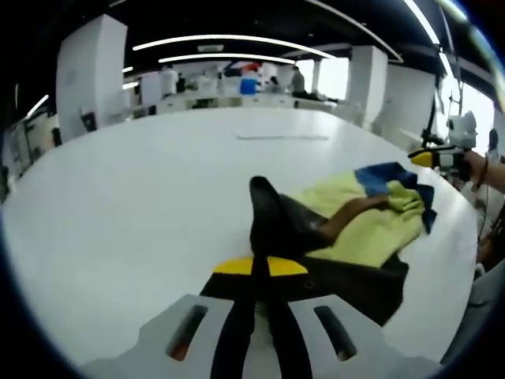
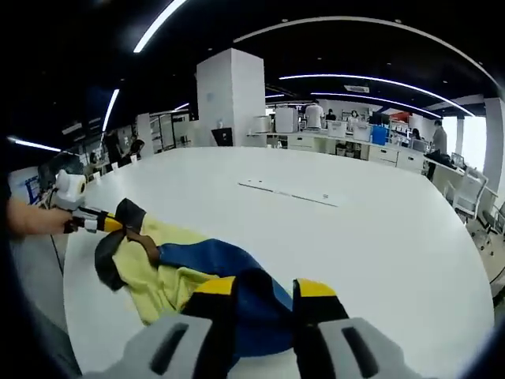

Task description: Fold the garment on the visible template until the final outline fits inside the template.

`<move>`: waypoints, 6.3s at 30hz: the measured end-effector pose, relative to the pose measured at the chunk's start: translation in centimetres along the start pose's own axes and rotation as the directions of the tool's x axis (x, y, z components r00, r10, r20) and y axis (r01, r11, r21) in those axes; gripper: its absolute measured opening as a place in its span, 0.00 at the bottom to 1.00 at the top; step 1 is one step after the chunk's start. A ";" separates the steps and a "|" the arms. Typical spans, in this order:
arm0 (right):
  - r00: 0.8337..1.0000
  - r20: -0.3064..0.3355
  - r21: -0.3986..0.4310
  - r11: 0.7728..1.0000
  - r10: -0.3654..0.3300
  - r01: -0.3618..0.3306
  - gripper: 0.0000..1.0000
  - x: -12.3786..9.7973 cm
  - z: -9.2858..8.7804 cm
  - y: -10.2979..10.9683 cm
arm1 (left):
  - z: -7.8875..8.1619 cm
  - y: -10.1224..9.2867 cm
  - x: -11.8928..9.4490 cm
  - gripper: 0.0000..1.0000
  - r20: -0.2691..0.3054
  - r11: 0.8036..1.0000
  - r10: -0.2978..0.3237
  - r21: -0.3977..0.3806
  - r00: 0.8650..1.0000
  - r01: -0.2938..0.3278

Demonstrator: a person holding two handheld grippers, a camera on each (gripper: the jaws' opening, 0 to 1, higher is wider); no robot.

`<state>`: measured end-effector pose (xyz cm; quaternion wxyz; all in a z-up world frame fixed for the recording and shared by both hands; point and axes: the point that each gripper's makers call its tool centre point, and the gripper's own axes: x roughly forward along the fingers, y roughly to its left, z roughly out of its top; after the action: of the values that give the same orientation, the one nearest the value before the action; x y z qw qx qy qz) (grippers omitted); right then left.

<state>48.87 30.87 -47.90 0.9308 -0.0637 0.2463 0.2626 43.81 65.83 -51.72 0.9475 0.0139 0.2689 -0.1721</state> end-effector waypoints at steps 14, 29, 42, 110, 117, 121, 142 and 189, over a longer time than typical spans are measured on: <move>1.000 -0.027 -0.054 0.999 -0.004 0.003 0.00 2.4 -0.9 -1.0 | 1.9 -0.2 -0.5 0.00 0.034 0.999 -0.002 0.047 0.999 0.001; 0.998 0.056 -0.076 0.997 -0.001 0.006 0.00 1.6 3.5 -3.1 | 7.3 0.5 -0.3 0.00 0.122 0.995 -0.038 0.095 0.992 0.026; 0.997 0.044 -0.051 0.997 -0.061 0.063 0.00 4.2 4.6 -7.4 | 8.6 2.3 3.2 0.00 0.103 0.996 -0.053 0.078 0.993 0.045; 0.967 -0.134 -0.153 0.960 0.216 -0.235 0.40 8.3 1.7 0.4 | 9.6 0.7 9.6 0.28 -0.015 0.930 -0.155 0.336 0.988 0.151; 0.961 -0.137 -0.253 0.929 0.242 -0.270 0.34 9.0 1.6 2.4 | 9.6 0.5 10.5 0.23 -0.031 0.918 -0.156 0.363 0.987 0.156; 0.950 -0.168 -0.303 0.903 0.263 -0.304 0.33 9.6 0.9 3.2 | 9.5 0.6 10.9 0.18 -0.031 0.917 -0.171 0.360 0.985 0.171; 0.950 -0.194 -0.511 0.801 0.247 -0.312 0.00 11.9 1.2 4.5 | 9.8 0.6 10.8 0.00 -0.014 0.911 -0.167 0.380 0.986 0.160; 0.995 -0.095 0.081 0.996 -0.017 0.025 0.09 18.2 4.7 -7.0 | 13.5 4.2 20.1 0.27 0.076 1.000 0.009 0.001 0.997 -0.009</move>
<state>67.98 34.37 -52.86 0.9227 -0.0402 0.2997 0.2391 68.07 61.74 -50.81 0.9578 0.0092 0.2328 -0.1684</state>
